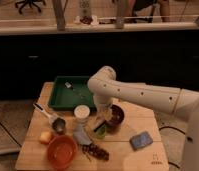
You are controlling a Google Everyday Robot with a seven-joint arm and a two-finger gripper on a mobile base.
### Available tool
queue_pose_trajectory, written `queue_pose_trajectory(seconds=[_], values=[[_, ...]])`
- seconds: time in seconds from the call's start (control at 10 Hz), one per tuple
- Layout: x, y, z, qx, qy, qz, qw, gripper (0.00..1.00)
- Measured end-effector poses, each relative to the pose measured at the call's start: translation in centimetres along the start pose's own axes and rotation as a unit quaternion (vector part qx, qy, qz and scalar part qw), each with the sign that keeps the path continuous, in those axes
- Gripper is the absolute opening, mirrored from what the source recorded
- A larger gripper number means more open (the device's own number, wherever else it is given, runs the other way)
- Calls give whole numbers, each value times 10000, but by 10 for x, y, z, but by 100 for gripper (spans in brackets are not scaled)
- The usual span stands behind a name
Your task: Place eraser in plastic cup
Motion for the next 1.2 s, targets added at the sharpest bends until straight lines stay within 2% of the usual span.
queue_pose_trajectory(seconds=[0.2, 0.3, 0.5, 0.7, 1.0, 1.1, 1.2], values=[[-3, -5, 0, 24, -25, -48, 10000, 0], [-3, -3, -2, 66, -131, -101, 9998, 0], [-9, 1, -8, 173, -485, -378, 9980, 0], [-18, 0, -11, 208, -668, -662, 9953, 0], [-31, 5, -7, -63, -877, -1223, 9886, 0], [-35, 6, -4, -191, -946, -1406, 9853, 0], [-38, 9, 0, -368, -1031, -1634, 9805, 0]])
